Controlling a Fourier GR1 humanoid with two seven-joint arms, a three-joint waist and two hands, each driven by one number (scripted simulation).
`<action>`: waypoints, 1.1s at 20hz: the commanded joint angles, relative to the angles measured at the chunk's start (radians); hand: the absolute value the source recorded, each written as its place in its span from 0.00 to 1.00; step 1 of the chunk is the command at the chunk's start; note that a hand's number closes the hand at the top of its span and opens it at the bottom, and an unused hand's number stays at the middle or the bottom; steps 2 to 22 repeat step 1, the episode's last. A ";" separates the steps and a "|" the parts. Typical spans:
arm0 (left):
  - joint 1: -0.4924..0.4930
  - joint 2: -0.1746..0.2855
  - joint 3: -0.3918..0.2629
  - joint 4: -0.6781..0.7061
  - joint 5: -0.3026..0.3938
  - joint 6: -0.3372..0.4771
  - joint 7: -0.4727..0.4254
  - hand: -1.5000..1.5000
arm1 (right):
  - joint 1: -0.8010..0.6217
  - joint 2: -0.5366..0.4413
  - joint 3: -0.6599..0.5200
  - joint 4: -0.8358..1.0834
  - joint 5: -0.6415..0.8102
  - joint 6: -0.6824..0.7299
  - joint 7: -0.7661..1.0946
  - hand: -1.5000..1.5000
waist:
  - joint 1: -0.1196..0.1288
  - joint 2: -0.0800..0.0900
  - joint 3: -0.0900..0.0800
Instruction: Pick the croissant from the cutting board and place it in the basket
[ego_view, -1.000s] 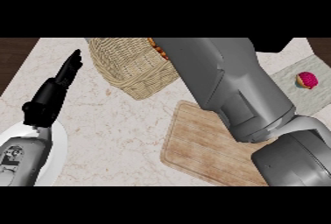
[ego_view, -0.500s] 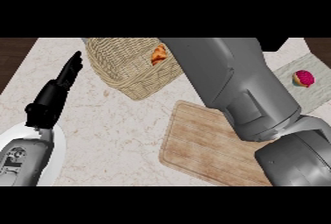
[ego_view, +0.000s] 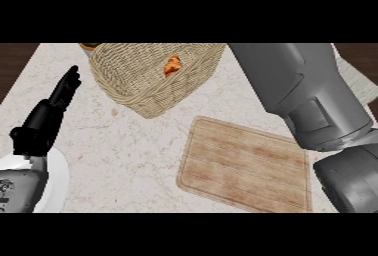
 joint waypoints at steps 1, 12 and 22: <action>0.035 0.014 0.024 -0.013 0.005 0.001 0.003 0.50 | 0.028 -0.032 0.009 -0.077 0.045 -0.117 0.130 0.00 | -0.036 -0.017 0.001; 0.035 0.014 0.024 -0.013 0.005 0.001 0.003 0.50 | 0.028 -0.032 0.009 -0.077 0.045 -0.117 0.130 0.00 | -0.036 -0.017 0.001; 0.035 0.014 0.024 -0.013 0.005 0.001 0.003 0.50 | 0.028 -0.032 0.009 -0.077 0.045 -0.117 0.130 0.00 | -0.036 -0.017 0.001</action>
